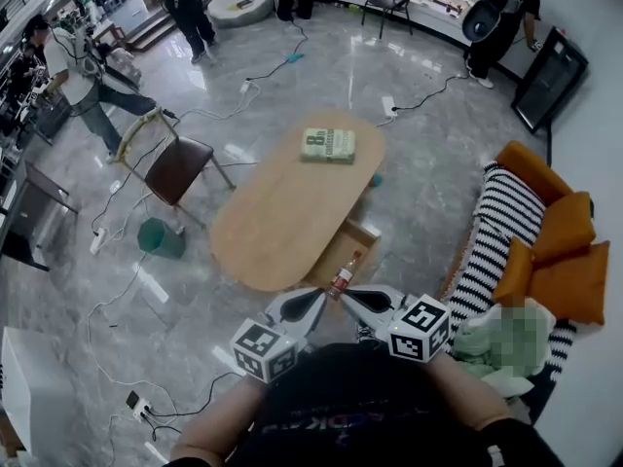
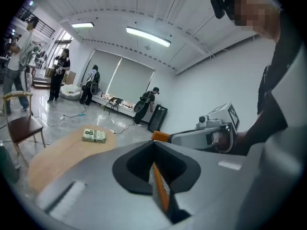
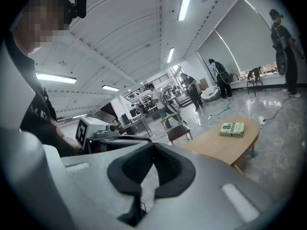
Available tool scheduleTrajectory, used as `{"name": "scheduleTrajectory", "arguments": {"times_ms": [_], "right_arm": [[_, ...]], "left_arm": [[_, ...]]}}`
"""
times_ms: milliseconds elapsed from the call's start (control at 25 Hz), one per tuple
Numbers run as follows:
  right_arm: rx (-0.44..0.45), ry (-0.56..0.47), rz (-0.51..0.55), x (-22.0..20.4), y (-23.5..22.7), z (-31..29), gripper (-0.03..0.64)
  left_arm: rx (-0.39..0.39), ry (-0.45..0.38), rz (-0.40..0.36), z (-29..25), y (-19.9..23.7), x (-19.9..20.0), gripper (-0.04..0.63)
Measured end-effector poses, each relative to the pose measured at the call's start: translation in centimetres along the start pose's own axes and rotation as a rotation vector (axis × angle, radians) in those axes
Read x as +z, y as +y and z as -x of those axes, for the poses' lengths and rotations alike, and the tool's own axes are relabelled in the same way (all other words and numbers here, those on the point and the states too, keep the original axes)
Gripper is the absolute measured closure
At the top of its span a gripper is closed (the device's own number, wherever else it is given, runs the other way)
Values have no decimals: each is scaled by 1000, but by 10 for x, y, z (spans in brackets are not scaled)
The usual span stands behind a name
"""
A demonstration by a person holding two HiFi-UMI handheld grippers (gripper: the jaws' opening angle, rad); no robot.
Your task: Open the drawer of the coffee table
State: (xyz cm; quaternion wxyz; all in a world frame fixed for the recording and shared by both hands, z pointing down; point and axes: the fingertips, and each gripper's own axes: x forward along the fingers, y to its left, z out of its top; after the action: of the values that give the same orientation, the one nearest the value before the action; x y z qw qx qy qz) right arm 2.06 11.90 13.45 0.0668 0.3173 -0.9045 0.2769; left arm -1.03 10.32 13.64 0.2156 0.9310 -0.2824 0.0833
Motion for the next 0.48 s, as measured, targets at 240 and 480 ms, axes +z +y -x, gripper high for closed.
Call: {"name": "scheduleTrajectory", "arguments": {"times_ms": [240, 480], "right_arm": [[8, -3, 9, 2, 2, -3, 615], [25, 23, -4, -9, 8, -13, 615]], "left_arm": [[-7, -7, -4, 1, 1, 5, 594], [-17, -4, 2, 6, 4, -7, 594]]}}
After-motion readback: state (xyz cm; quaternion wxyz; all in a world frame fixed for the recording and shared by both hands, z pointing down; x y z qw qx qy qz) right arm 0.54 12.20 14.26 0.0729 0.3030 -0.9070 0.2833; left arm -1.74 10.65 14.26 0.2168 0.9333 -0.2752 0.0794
